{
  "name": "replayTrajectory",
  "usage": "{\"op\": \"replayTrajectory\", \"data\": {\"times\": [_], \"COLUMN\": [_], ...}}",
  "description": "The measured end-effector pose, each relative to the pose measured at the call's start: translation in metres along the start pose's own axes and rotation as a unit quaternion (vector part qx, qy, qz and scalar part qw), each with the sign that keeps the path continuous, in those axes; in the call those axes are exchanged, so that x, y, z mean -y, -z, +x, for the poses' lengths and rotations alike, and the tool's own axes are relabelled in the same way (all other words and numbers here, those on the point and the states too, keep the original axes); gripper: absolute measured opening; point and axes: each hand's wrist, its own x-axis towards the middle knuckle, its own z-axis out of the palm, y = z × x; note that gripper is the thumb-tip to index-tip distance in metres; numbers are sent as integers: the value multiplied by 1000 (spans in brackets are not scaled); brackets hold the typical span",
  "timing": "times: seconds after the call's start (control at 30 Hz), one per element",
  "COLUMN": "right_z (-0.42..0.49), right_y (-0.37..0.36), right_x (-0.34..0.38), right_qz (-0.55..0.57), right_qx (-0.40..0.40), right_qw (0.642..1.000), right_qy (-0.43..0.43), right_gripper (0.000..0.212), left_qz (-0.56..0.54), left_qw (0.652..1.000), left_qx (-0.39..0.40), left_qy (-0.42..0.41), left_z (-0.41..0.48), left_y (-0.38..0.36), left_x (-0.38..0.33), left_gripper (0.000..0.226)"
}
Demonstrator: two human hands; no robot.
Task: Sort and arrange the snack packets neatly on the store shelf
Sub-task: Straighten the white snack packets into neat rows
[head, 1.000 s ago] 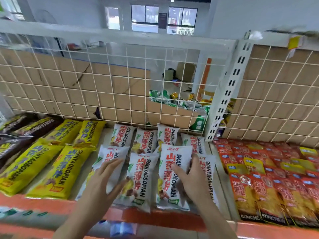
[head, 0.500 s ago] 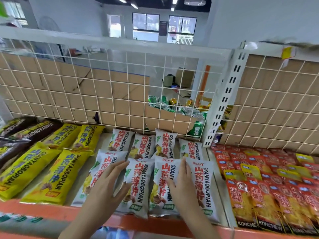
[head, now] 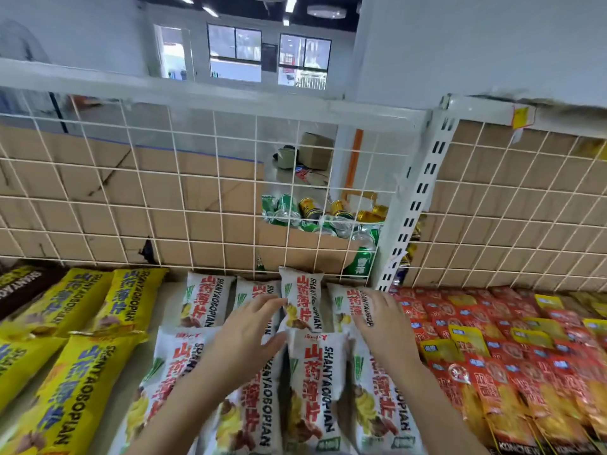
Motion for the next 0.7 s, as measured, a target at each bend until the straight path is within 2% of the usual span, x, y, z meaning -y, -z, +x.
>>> {"op": "replayTrajectory", "data": {"times": [0.17,0.3,0.4,0.57,0.7], "right_z": [33,44,50,50,45], "right_y": [-8,-12,-12,-16,-21], "right_x": [5,7,4,-1,-4], "right_qz": [-68,-129,-124,-98,-91], "right_qx": [81,139,171,189,171], "right_qw": [994,982,977,977,981], "right_qy": [-4,6,3,-8,-20], "right_gripper": [61,68,72,76,78], "left_qz": [52,76,85,60,36], "left_qw": [997,994,991,987,985], "left_qx": [51,75,93,136,159], "left_qy": [-11,26,47,54,52], "left_z": [50,74,85,95,94], "left_y": [-25,-42,-54,-66,-70], "left_x": [-9,-10,-4,1,-5], "left_gripper": [56,61,64,75,78]}}
